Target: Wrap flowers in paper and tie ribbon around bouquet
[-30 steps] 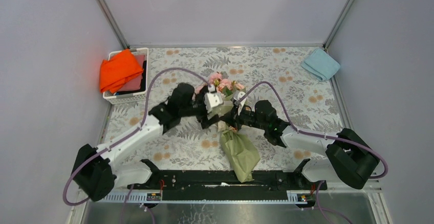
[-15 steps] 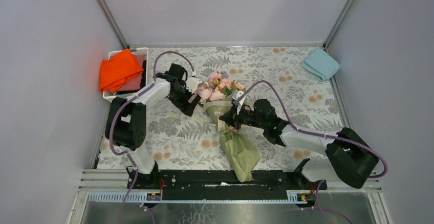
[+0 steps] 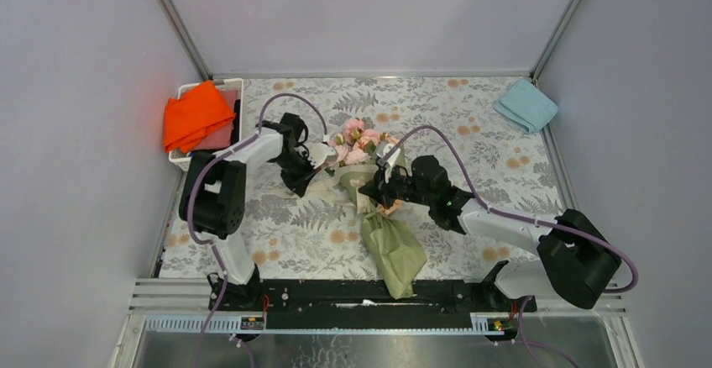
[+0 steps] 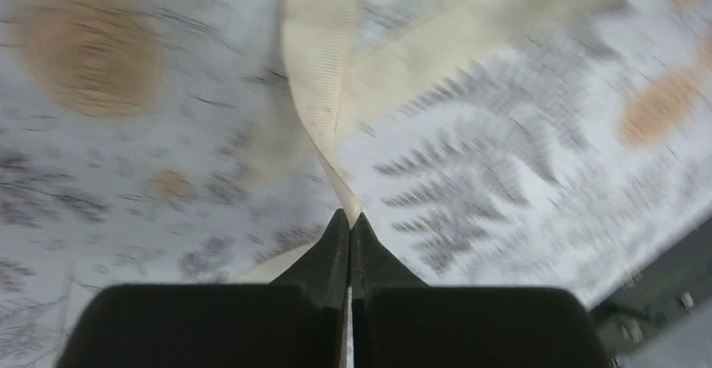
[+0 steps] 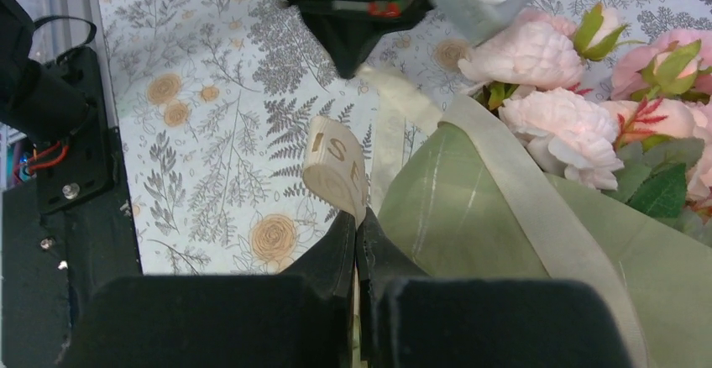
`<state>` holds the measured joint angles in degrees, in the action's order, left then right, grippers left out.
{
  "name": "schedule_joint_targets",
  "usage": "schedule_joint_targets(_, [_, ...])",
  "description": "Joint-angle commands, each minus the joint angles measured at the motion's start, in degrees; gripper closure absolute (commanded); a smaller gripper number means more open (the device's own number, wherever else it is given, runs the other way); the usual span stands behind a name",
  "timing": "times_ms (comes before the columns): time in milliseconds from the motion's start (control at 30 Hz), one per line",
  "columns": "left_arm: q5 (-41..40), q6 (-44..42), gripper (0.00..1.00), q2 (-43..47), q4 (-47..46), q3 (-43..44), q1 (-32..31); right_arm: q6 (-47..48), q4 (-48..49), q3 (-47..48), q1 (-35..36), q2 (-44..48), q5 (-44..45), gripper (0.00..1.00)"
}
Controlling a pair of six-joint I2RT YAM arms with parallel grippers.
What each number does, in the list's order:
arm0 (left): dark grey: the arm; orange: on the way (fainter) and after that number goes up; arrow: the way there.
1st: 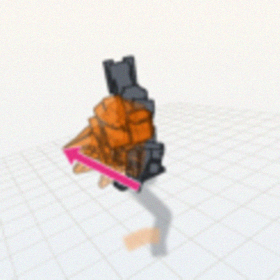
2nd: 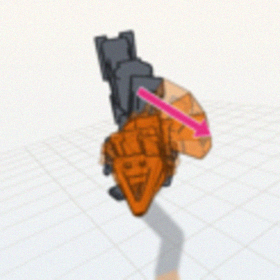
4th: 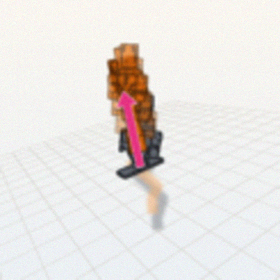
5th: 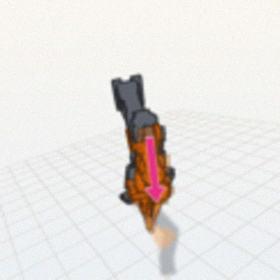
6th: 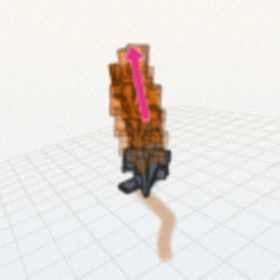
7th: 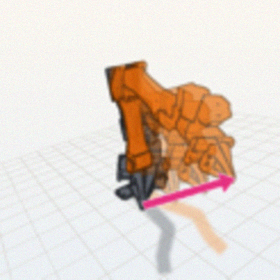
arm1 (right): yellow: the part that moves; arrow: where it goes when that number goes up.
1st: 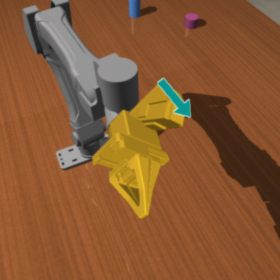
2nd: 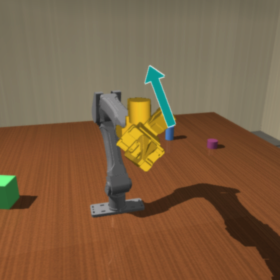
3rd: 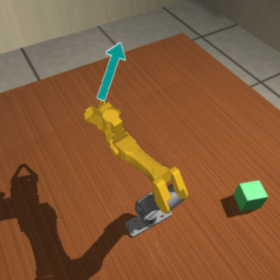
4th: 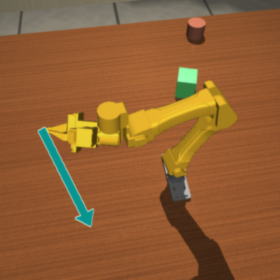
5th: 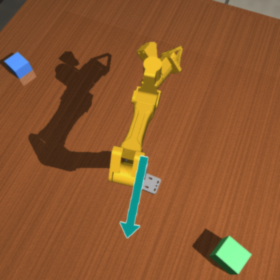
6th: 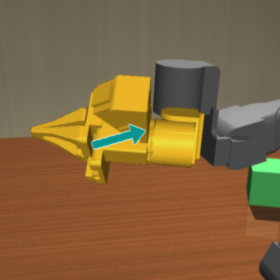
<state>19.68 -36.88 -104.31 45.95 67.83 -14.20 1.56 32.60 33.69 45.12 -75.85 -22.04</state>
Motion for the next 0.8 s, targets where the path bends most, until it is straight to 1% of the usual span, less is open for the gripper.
schedule_joint_targets(0, [12.9,-23.2,1.00,11.4,24.8,2.1,-0.2,-3.3,-4.4,7.2,-0.7,-0.7,0.3,1.00])
schedule_joint_targets(33, [12.8,-25.4,1.00,15.3,27.0,1.3,-1.3,-4.7,-5.2,8.2,-1.4,-1.0,-0.3,1.00])
schedule_joint_targets(67, [11.5,-26.2,1.00,18.9,28.5,0.5,-3.7,-5.5,-5.9,9.2,-1.8,-1.5,-1.0,1.00])
schedule_joint_targets(133, [8.8,-25.6,1.00,24.8,30.8,-0.6,-12.0,-7.5,-7.1,11.0,-3.3,-2.3,-2.9,1.00])
schedule_joint_targets(167, [8.6,-24.2,1.00,26.9,31.6,-0.6,-17.3,-8.3,-7.9,11.9,-4.1,-2.7,-3.9,1.00])
schedule_joint_targets(267, [13.0,-17.7,1.00,30.4,31.2,3.1,-30.9,-9.5,-10.7,14.7,-5.8,-4.5,-5.9,1.00])
schedule_joint_targets(333, [14.1,-11.8,1.00,29.3,28.6,7.5,-35.4,-9.4,-12.1,15.4,-6.4,-5.3,-6.8,1.00])
schedule_joint_targets(367, [14.6,-10.4,1.00,27.7,28.2,10.0,-37.2,-9.6,-12.1,15.4,-6.6,-5.6,-6.9,1.00])
schedule_joint_targets(467, [15.8,-6.8,1.00,20.7,26.9,18.9,-44.2,-10.7,-11.4,15.6,-7.4,-6.4,-8.1,1.00])
schedule_joint_targets(567, [15.7,-5.5,1.00,14.8,24.8,24.7,-51.3,-11.6,-11.4,15.5,-7.7,-6.6,-9.1,1.00])
schedule_joint_targets(667, [18.9,-2.5,1.00,9.6,21.1,30.5,-54.3,-11.8,-11.3,14.6,-7.7,-6.0,-9.0,1.00])
schedule_joint_targets(767, [21.7,2.9,1.00,5.8,15.7,36.8,-54.6,-11.5,-11.5,13.9,-7.9,-5.6,-8.9,1.00])
